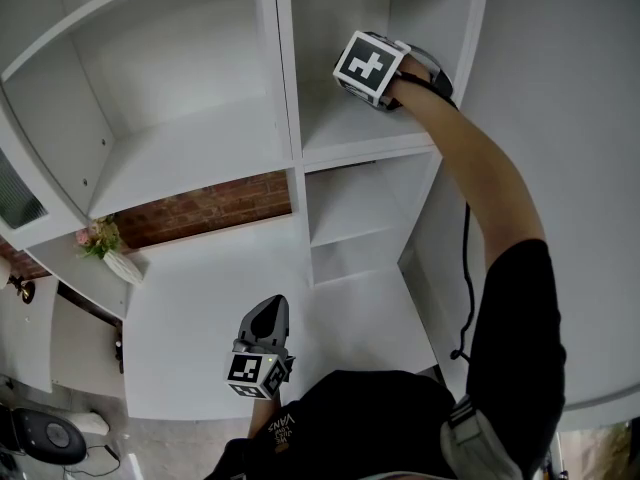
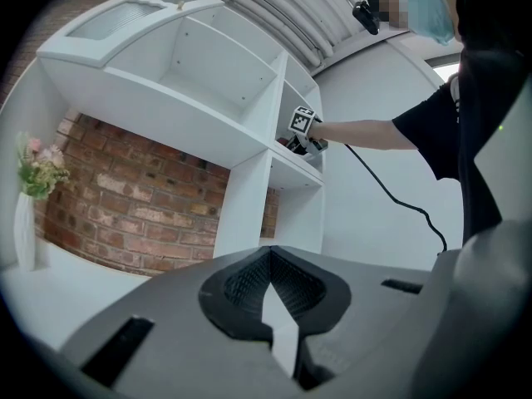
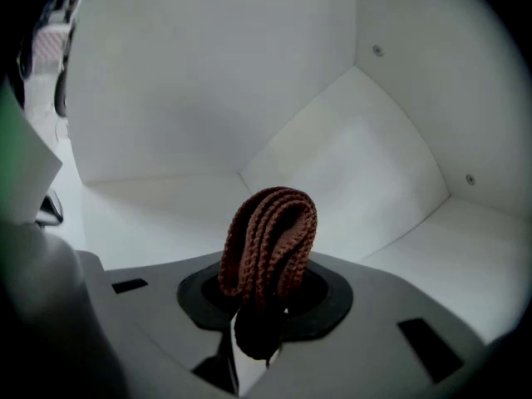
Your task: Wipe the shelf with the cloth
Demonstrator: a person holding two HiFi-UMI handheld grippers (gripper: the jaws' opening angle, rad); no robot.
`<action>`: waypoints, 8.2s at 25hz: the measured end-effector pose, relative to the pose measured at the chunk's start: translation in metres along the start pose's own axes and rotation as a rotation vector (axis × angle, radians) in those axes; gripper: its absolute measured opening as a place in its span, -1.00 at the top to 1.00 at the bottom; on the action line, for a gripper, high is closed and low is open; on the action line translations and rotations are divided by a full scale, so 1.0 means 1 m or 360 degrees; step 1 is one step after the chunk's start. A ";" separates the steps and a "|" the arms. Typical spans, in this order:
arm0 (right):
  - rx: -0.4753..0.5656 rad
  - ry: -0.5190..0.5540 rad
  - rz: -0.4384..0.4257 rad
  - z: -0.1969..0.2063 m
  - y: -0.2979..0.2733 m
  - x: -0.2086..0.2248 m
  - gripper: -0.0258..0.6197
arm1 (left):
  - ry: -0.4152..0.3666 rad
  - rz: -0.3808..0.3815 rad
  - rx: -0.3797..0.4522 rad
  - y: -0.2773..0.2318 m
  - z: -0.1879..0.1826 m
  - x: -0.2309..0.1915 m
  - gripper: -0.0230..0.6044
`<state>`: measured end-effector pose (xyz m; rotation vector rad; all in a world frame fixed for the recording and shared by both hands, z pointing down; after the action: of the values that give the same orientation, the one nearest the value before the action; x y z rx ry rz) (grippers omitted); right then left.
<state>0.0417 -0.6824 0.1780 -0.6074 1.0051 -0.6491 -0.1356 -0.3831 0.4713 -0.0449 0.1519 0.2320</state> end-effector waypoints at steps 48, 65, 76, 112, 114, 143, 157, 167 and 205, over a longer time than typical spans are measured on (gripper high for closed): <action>-0.0462 0.0209 0.0090 0.063 0.018 -0.026 0.63 | 0.0008 0.0205 -0.0068 -0.008 0.008 0.027 0.91; 0.0523 -0.0166 -0.0357 -0.010 0.055 -0.071 0.63 | 0.0011 0.0223 -0.0087 -0.007 0.009 0.030 0.91; 0.0830 -0.0248 -0.0702 -0.045 0.058 -0.131 0.63 | -0.0008 0.0200 -0.0103 0.000 0.009 0.031 0.91; -0.0004 0.0068 0.0077 0.129 0.079 -0.062 0.63 | 0.0013 0.0449 -0.0157 -0.022 0.025 0.093 0.91; 0.0061 0.0080 0.0098 0.128 0.082 -0.064 0.63 | 0.0013 0.0442 -0.0156 -0.022 0.027 0.095 0.91; 0.1227 -0.0361 0.0035 0.259 0.095 -0.242 0.63 | -0.0177 -0.0060 -0.0041 0.023 -0.002 0.129 0.91; 0.1083 -0.0984 -0.0032 0.275 0.087 -0.402 0.63 | -0.0241 0.0292 -0.0146 0.089 0.010 0.114 0.91; 0.0982 -0.1223 0.0112 0.235 0.119 -0.522 0.63 | -0.0199 0.0459 -0.0235 0.175 0.027 0.058 0.91; 0.0824 -0.1400 0.0180 0.343 0.284 -0.684 0.63 | -0.0186 0.0624 -0.0299 0.358 0.060 0.160 0.91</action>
<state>0.1456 0.0618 0.4962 -0.3084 0.0339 -0.4381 -0.0560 0.0051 0.4964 -0.1889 0.0202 0.6385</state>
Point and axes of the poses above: the fingertips, and each gripper's own axes: y backward along the fingers, x to its right, z out of its underside, the point moved 3 cm from there along y, backward along the fingers, and after that the axes turned 15 degrees about -z, right-handed, at the moved point
